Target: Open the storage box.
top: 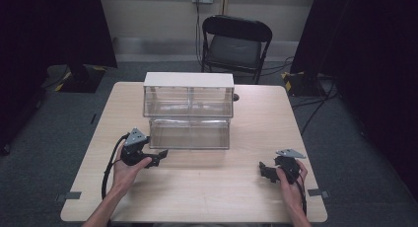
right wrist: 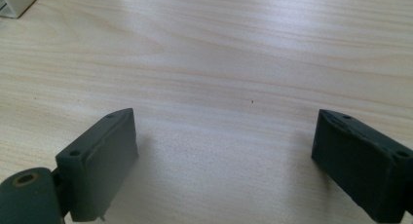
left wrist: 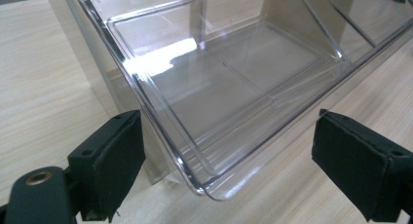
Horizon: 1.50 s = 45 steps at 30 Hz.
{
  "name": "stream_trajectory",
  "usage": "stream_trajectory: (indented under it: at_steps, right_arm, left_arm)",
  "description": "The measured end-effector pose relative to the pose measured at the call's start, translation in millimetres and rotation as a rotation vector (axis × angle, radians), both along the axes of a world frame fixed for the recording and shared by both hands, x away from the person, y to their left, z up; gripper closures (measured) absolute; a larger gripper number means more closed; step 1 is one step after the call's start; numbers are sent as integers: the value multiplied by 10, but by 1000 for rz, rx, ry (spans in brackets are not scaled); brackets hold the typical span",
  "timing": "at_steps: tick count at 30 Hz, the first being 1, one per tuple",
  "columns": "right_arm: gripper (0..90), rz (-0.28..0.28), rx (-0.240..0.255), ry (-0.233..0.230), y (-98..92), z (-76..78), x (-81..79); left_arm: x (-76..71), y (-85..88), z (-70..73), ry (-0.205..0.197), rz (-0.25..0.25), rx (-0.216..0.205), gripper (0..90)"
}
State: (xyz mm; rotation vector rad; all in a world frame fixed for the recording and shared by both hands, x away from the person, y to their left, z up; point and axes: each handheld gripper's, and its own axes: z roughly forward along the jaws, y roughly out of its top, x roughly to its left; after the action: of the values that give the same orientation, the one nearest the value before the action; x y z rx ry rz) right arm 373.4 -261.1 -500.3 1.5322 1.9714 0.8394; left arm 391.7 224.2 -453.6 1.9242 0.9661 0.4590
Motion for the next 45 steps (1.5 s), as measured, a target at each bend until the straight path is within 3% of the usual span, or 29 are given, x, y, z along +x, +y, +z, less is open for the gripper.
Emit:
stream_trajectory:
  at_steps: [14, 32, 45]
  right_arm:
    - [87, 0, 0, 0, 0, 0, 0]
    - [87, 0, 0, 0, 0, 0, 0]
    - [87, 2, 0, 0, -1, 0, 0]
  left_arm:
    - [4, -16, 24, -4, 11, -29, 96]
    - [-5, -41, 100, -18, 23, -26, 69]
    - [5, -47, 128, -5, 23, -22, 60]
